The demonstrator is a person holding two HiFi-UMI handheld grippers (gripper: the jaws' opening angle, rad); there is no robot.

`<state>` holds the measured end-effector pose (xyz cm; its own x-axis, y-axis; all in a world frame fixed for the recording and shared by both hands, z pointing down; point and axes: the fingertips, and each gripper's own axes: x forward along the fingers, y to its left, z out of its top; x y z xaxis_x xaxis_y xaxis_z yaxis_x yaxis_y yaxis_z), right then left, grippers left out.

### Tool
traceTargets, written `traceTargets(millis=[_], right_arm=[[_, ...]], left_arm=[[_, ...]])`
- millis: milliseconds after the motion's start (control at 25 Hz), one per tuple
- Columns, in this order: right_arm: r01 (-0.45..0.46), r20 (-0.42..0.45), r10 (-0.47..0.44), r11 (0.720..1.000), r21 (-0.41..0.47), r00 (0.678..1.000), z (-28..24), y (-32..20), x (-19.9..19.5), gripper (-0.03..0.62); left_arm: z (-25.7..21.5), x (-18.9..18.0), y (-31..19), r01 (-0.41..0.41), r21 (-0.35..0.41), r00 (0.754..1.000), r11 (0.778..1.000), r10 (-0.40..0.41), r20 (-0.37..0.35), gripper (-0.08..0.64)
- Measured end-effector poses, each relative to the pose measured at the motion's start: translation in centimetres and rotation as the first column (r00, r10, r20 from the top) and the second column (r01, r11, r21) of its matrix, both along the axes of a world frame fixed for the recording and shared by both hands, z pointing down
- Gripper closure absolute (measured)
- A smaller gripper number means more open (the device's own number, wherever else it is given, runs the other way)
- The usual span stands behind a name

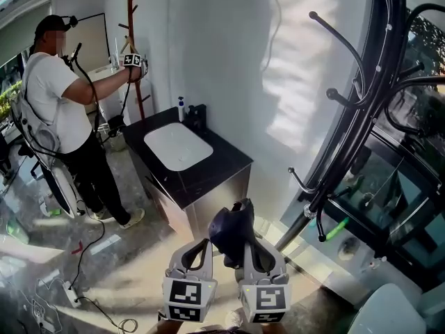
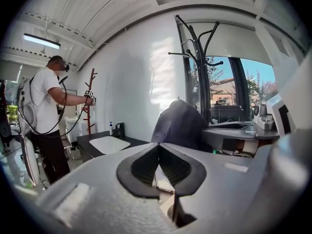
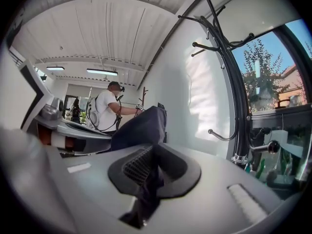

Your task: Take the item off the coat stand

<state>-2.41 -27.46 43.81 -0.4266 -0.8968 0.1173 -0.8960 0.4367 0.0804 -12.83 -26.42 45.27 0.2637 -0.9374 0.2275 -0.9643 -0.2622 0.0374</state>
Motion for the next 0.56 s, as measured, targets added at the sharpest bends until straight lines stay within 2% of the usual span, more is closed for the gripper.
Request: traceTargets(millis=[360,560], right_arm=[[0.003,-0.012,-0.003,1.000,-0.010,1.000,1.0,0.8,-0.5,0.563],[0.000,0.042,0.000,1.000,-0.010,0.999,-0.3,1.4,-1.2,0.563]], left_arm=[[1.1,-0.5,0.8,-0.007,-0.024,1.000,1.000,0.008,0.023,0.555],[1.4,-0.9,1.2,-0.002,-0.036,1.000,0.999,0.003,0.017,0.555]])
